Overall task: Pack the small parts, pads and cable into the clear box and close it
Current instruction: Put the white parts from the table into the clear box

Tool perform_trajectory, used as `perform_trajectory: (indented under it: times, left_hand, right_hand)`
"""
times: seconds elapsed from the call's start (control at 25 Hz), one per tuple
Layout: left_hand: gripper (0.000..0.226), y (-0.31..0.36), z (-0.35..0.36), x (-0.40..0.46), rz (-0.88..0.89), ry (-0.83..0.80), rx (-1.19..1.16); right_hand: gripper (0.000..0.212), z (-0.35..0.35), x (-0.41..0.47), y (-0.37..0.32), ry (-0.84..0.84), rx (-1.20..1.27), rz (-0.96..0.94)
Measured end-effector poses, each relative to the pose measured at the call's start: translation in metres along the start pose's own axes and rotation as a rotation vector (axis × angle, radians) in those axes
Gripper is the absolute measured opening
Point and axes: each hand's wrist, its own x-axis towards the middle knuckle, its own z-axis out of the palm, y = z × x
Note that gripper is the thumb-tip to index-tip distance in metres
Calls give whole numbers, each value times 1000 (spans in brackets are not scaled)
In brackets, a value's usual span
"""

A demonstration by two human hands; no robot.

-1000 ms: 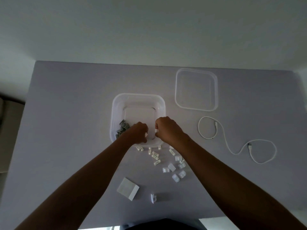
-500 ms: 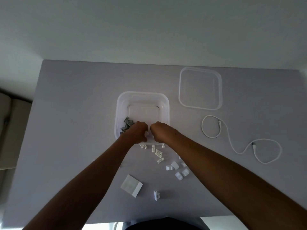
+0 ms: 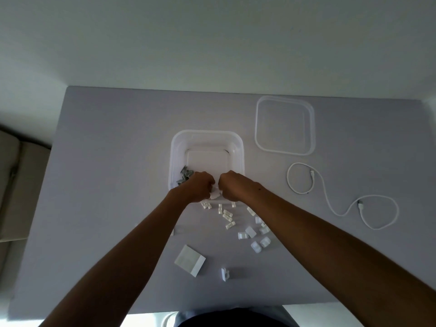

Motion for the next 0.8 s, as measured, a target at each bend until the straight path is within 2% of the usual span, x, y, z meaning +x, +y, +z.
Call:
perform_trajectory:
  times: [0.12,0.32,0.44,0.52,0.6,0.68,0.72,0.8]
  left_hand:
    - [36,0,2,-1,20,42,2]
    - [33,-1,6,-7,26,89,21]
    - [29,3,8,-13,17,127,12]
    - [25,15,10,-20,-3,257,-97]
    - [20,35,17,-35,56,440,-199]
    - [16,55,29,-52,192,571,-202]
    - [15,63,37,-59,255,592,-192]
    - [17,76,60,-66,343,532,-164]
  right_hand:
    - [22,6,0,6,79,19,-31]
    - [28,10,-8,9,166,64,-79]
    - [24,2,-25,15,316,312,-157]
    - [16,1,-48,24,495,571,-186]
    - [12,14,-75,36,738,768,-98]
    - [10,45,-97,51,931,862,59]
    - [10,64,-106,57,979,873,138]
    - [12,107,-120,69,970,845,279]
